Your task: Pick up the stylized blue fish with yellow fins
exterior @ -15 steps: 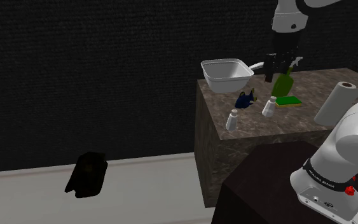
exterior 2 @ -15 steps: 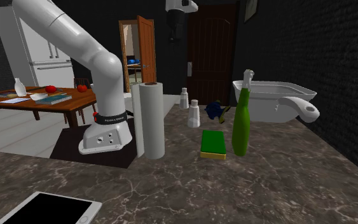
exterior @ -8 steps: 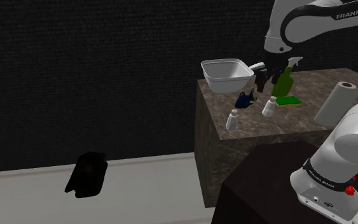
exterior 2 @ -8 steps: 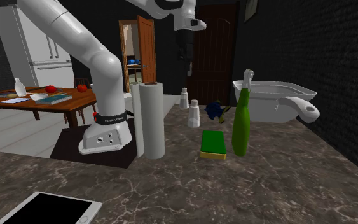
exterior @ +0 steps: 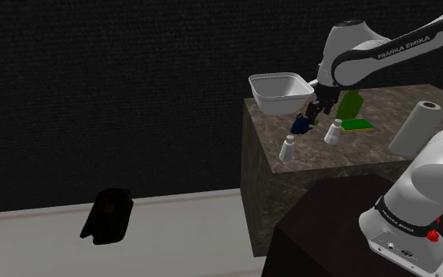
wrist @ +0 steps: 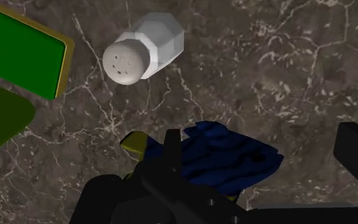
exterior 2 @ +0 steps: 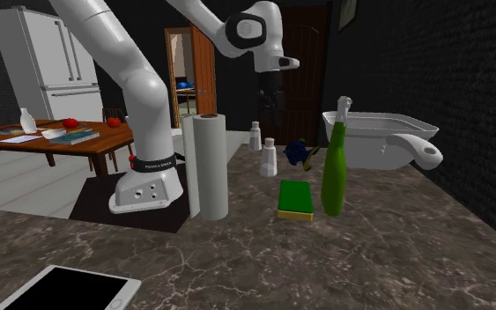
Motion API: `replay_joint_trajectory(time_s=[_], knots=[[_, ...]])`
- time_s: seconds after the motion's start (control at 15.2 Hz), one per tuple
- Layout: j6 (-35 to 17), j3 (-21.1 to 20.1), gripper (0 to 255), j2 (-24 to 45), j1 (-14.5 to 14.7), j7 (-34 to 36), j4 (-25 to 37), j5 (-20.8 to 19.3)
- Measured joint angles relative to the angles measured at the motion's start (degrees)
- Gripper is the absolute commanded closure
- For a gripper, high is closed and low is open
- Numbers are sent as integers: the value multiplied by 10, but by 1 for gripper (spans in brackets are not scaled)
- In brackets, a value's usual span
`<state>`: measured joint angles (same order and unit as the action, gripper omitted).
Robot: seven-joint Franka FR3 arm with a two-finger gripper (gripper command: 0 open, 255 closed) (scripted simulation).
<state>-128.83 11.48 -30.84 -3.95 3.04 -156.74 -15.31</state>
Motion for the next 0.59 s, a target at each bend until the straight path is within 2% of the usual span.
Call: replay_joint_trajectory(time_s=[0.33,0.59], knots=[[-147,32,0,112,-14,-14,-3,-28],[-204,38,0,158,-17,-11,-7,-35]])
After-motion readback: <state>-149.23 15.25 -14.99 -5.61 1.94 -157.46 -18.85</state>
